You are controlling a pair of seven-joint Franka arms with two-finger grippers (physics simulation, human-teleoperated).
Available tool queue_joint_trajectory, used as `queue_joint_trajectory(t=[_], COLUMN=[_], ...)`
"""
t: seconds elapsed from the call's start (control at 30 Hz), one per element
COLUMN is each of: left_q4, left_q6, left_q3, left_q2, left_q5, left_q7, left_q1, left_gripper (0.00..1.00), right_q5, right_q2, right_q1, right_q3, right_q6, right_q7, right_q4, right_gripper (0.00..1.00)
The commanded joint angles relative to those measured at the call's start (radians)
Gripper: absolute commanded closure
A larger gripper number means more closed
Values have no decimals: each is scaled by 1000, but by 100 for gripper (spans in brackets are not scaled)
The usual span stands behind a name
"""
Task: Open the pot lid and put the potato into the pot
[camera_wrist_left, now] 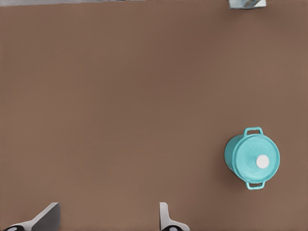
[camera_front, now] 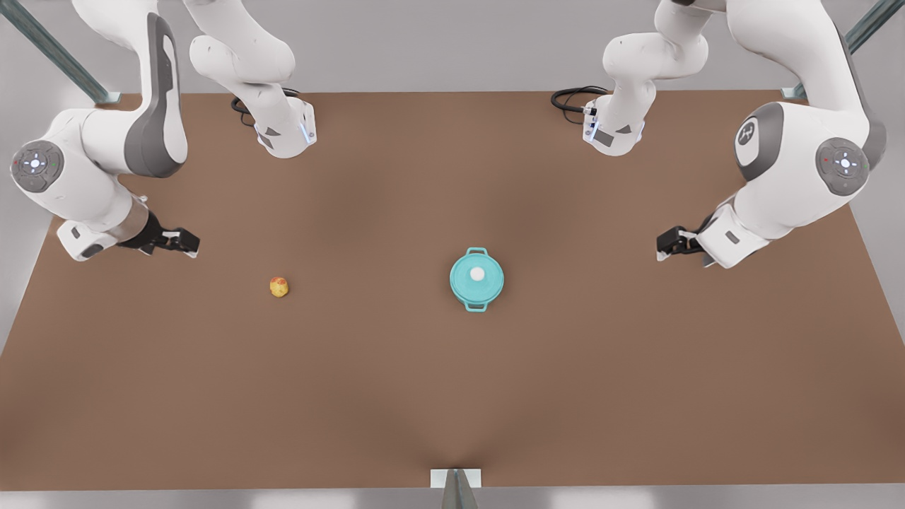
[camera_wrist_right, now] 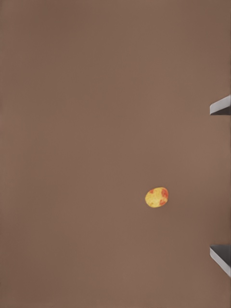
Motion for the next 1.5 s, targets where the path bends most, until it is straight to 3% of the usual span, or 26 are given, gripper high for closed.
queue_joint_trajectory(t=[0.0, 0.07, 0.17, 0.23, 0.33, 0.37, 0.43, 0.57, 0.83, 1.03, 1.47], left_q4=[6, 46, 29, 96, 139, 196, 201, 49, 18, -36, -80], left_q6=[26, 25, 23, 78, 189, 197, 203, 485, 588, 603, 605], left_q3=[-1, -2, -7, -8, -7, -7, 2, -2, -2, 1, 1], left_q2=[1, 17, 60, 178, 320, 390, 453, 461, 521, 516, 521], left_q5=[0, 6, 66, 63, 103, 136, 156, 149, 161, 199, 238], left_q7=[-17, -17, -359, -744, -1074, -1140, -1116, -1071, -1074, -1036, -1038], left_q1=[-3, -54, -324, -528, -657, -680, -662, -625, -654, -645, -655], left_gripper=[0, 0, 0, 0, 0, 0, 0, 0, 0, 0, 0], right_q5=[-11, -11, -12, -6, -5, -35, -51, -45, 17, 18, 4], right_q2=[6, 6, 9, 38, 29, 28, 61, 117, 233, 235, 334], right_q1=[83, 83, 85, 102, 119, 123, 142, 151, 94, 102, 80], right_q3=[8, 7, 37, 49, 53, 97, 109, 109, 105, 108, 108], right_q6=[90, 90, 38, 36, -10, -13, 4, 188, 288, 352, 454], right_q7=[76, 75, -51, -19, 122, 162, 81, 81, 1, -56, -100], right_q4=[3, 3, 2, 25, 37, 37, 42, -49, -92, -202, -251], right_gripper=[0, 0, 0, 0, 0, 0, 0, 0, 0, 0, 0])
